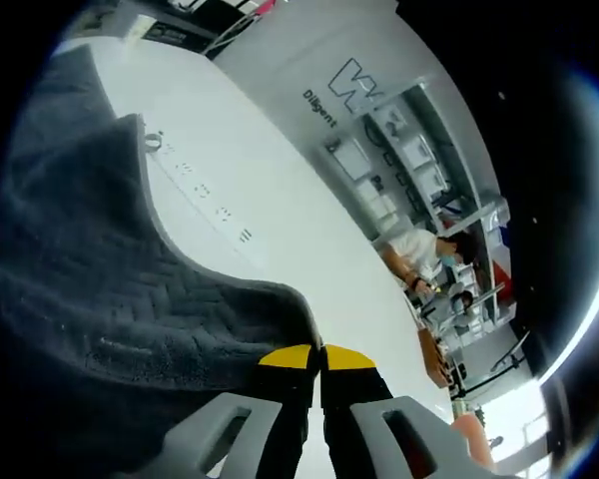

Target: Open the folded towel by lifting each exposed corner and separating the folded layers until the towel lies flat within the target outline without major curled edges

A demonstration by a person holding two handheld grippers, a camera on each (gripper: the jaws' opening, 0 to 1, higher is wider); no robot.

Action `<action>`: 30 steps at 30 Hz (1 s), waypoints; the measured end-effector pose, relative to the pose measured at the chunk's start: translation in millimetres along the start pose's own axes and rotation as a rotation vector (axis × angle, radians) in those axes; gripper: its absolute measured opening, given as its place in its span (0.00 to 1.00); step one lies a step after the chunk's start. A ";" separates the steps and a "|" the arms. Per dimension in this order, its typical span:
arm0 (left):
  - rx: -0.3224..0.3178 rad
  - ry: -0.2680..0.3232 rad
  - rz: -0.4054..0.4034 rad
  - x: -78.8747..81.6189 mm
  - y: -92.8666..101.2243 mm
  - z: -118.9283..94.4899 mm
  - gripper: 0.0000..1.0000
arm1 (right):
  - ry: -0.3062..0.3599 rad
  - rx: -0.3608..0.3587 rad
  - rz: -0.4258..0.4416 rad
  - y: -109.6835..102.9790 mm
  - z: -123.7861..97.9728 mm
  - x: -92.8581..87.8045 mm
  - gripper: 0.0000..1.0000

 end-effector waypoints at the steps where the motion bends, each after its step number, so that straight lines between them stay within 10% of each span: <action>1: 0.001 -0.001 0.000 -0.2 -0.8 0.1 0.98 | -0.003 -0.003 -0.001 1.2 -1.5 -1.7 0.00; 30: 0.023 -0.014 0.014 -3.3 -8.2 3.3 0.98 | -0.083 -0.039 -0.044 33.8 30.7 -33.5 0.00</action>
Point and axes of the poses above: the point that each gripper's makers call its tool centre point, and the gripper's own axes: z roughly forward along the fingers, y roughly to its right, x roughly out of its top, the point moved 1 cm from there along -z, roughly backward along the fingers, and after that the axes turned 8 degrees about -y, right-handed, at the moved point
